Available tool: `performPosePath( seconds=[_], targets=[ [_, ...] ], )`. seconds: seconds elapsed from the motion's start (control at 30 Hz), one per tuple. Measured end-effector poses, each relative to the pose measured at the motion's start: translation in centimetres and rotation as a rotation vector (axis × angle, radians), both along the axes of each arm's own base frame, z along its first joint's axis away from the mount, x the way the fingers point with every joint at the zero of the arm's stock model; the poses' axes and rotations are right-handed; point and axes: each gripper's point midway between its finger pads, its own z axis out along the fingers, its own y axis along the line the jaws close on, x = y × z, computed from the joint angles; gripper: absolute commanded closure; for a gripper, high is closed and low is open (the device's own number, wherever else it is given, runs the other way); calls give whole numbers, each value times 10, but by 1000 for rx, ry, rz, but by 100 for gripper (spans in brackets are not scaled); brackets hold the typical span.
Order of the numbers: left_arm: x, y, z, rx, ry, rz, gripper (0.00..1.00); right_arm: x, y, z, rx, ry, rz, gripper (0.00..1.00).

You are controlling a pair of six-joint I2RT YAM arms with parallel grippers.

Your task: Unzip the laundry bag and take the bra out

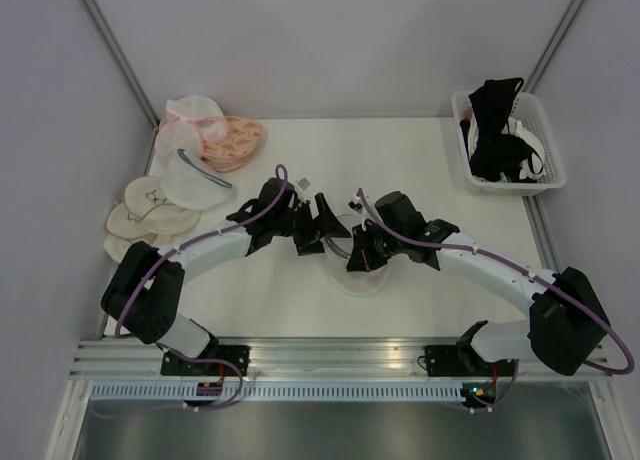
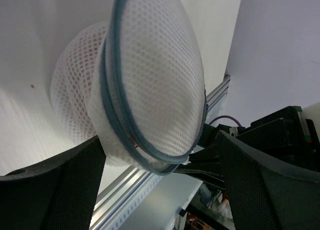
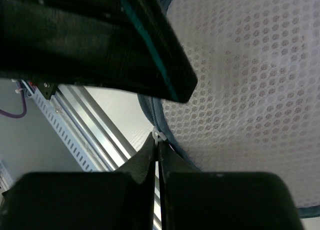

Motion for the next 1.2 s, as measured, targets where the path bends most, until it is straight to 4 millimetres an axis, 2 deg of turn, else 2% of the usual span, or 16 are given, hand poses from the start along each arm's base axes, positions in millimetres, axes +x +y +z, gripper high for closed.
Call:
performPosePath(
  seconds=[0.13, 0.17, 0.23, 0.27, 0.33, 0.37, 0.43, 0.63, 0.87, 1.07, 1.2],
  targets=[
    [-10, -6, -1, -34, 24, 14, 20, 1, 3, 2, 16, -5, 7, 100],
    [-12, -7, -3, -43, 34, 18, 34, 1, 3, 2, 20, -6, 9, 100],
    [-15, -8, -7, -58, 54, 26, 48, 1, 4, 2, 25, -8, 11, 100],
    [-16, -9, -9, -64, 60, 29, 62, 1, 4, 2, 27, -8, 11, 100],
    [-16, -11, -13, -77, 76, 35, 77, 0, 5, 2, 27, -8, 13, 100],
    [-16, -13, -13, -84, 78, 31, 87, 0, 5, 2, 27, -8, 13, 100],
    [-15, -15, -11, -99, 77, 25, 96, -1, 5, 1, 25, -9, 15, 100],
    [-6, -24, -6, -115, 67, -3, 98, -1, -1, -5, -15, -9, 8, 100],
    [16, -22, -11, -109, 41, -83, 98, 1, -28, -24, -166, -16, -56, 100],
    [30, -8, -14, -128, 39, -143, 96, 15, -61, -40, -343, -44, -208, 100],
    [42, -10, -13, -150, 29, -206, 94, 29, -70, -47, -416, -63, -276, 100]
  ],
)
